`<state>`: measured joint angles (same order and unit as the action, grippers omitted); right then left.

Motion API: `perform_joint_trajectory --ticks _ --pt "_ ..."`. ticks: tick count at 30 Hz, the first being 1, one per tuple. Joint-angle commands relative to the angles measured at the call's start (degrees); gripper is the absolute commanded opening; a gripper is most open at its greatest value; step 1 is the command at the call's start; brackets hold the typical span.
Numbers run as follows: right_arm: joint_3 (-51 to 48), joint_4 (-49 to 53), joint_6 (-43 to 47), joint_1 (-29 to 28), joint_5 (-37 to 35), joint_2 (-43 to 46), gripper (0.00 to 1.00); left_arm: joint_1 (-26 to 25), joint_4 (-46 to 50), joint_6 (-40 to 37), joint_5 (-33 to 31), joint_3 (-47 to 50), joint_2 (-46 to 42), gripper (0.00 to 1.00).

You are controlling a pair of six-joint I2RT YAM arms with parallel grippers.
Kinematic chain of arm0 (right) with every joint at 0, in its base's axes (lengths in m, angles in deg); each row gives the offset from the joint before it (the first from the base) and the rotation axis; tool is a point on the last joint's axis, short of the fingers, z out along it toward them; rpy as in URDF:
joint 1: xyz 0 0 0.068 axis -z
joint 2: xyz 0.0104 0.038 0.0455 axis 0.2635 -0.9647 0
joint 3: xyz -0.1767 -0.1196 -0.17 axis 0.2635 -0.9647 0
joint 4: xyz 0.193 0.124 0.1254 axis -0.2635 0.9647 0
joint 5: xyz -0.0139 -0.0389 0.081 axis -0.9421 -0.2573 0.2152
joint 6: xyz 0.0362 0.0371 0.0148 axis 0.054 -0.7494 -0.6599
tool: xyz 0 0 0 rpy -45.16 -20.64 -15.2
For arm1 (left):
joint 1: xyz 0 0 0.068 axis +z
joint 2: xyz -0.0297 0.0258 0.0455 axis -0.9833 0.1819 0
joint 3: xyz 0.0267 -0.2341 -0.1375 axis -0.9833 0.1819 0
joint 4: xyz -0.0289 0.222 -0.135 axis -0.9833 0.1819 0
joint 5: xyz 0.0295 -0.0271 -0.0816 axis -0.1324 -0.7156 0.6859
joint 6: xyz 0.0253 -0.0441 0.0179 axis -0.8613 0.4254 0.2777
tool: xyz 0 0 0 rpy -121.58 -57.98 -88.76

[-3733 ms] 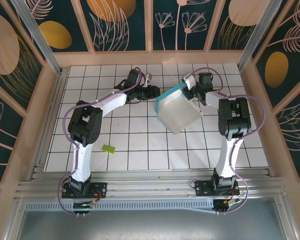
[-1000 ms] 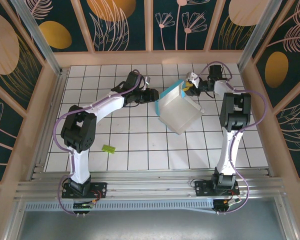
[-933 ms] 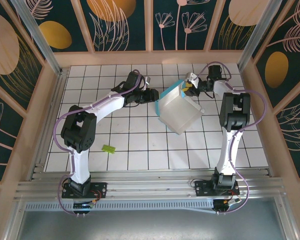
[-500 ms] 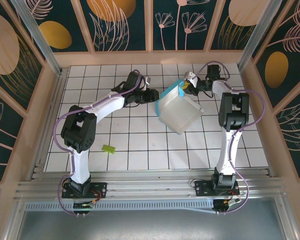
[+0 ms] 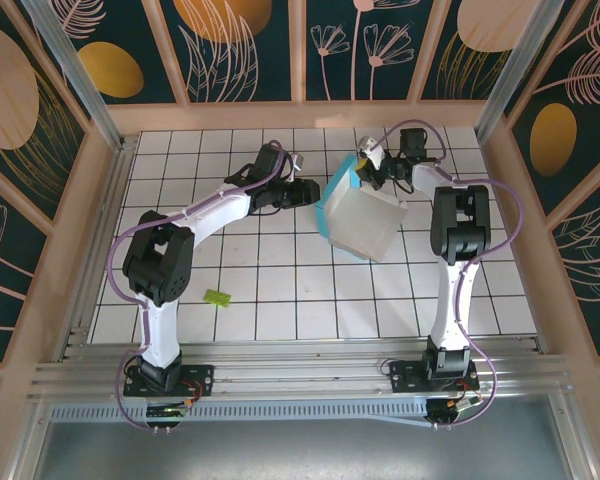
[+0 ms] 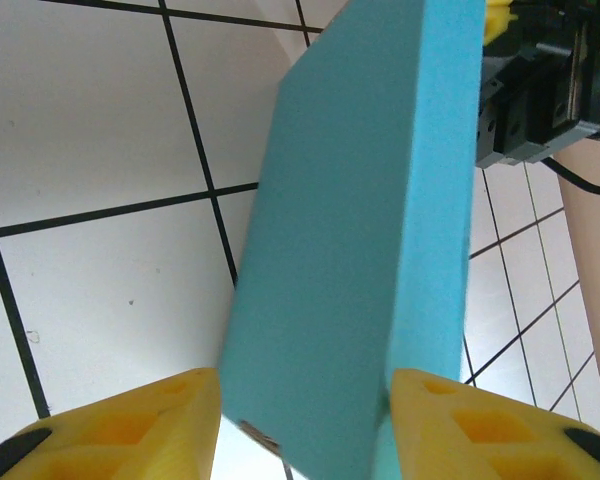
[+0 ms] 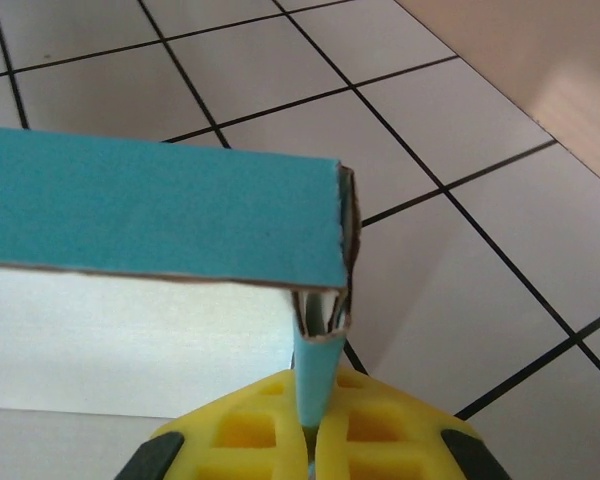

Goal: Fold the paper box

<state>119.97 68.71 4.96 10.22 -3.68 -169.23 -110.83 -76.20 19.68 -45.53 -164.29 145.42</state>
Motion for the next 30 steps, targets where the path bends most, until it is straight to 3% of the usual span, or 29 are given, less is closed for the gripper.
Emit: perform_joint_trajectory --ticks 1,8,12,18,20,27,30 --pt "-2.2 0.5 -5.2 -1.5 -8.3 0.3 0.00 -0.3 1.0 -0.1 0.9 -0.4 -0.2 0.48" --pt "-6.7 -4.5 -7.6 -4.1 -16.1 1.5 0.00 -0.3 0.4 -0.2 -0.9 -0.3 -1.8 0.48" --pt "-9.2 -5.6 -7.7 -4.6 -13.3 3.5 0.00 -0.2 1.1 -4.0 -4.1 -2.5 -3.1 0.53" --pt "-15.8 -9.4 -6.5 -6.0 -9.4 7.9 0.00 0.9 10.6 -13.3 -10.0 -12.5 1.4 0.67" --pt "-17.4 -10.3 -5.9 -6.3 -7.7 9.0 0.00 1.4 13.3 -16.3 -9.0 -15.7 3.5 0.68" --pt "-20.1 -12.0 -5.1 -8.7 -7.9 10.2 0.00 2.2 19.4 -21.1 6.9 -23.7 10.2 0.71" --pt "-20.3 -11.7 -3.9 -9.7 -9.2 10.2 0.00 2.1 19.2 -19.6 6.6 -23.9 11.9 0.72"
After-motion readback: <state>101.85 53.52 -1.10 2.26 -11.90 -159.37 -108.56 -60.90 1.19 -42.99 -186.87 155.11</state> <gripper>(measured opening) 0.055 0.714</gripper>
